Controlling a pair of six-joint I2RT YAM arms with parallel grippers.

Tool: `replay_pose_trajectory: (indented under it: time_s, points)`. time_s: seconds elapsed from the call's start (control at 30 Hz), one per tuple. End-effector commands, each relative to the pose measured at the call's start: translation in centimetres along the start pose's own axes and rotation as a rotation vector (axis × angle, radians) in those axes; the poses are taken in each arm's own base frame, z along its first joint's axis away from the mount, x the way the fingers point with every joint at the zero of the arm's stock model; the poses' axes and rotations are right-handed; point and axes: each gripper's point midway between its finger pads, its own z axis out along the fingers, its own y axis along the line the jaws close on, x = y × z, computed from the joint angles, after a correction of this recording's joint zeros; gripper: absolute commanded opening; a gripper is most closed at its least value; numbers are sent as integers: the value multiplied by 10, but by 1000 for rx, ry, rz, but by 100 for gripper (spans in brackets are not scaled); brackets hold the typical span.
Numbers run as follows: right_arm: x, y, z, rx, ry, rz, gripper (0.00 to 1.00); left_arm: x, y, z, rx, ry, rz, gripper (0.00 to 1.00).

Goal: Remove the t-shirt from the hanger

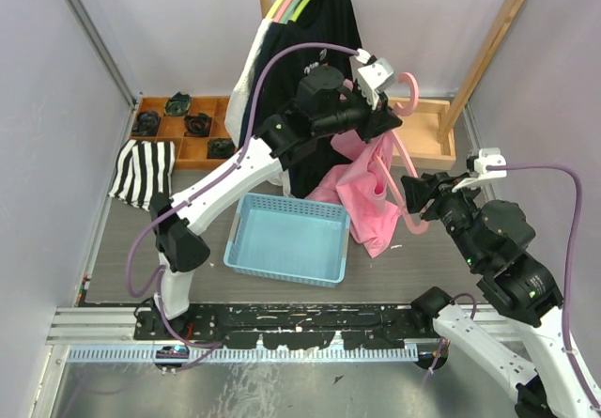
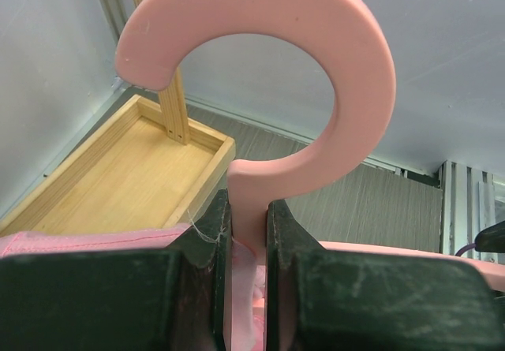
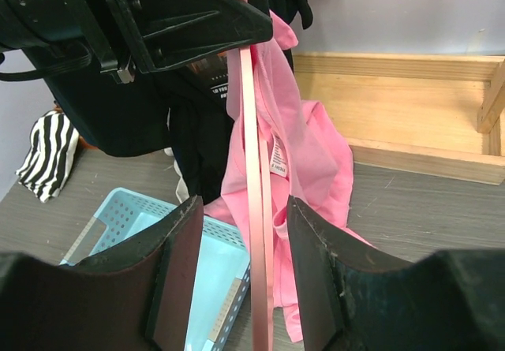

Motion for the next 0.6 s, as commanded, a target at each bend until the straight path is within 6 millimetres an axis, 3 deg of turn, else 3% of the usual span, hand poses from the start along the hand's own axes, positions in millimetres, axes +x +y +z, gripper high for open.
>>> replay_pose_trajectory:
  time_s: [0.0,0.4,0.57]
  points:
    - [-11,-1,7,16,-43,-16,51,-23,-10,-7,16,-51,30,0]
    - [-9,-3,9,28,-39,-23,32,-27,-18,-11,28,-56,33,0]
    - [-7,-3,10,29,-38,-26,29,-28,-22,-12,40,-59,32,0]
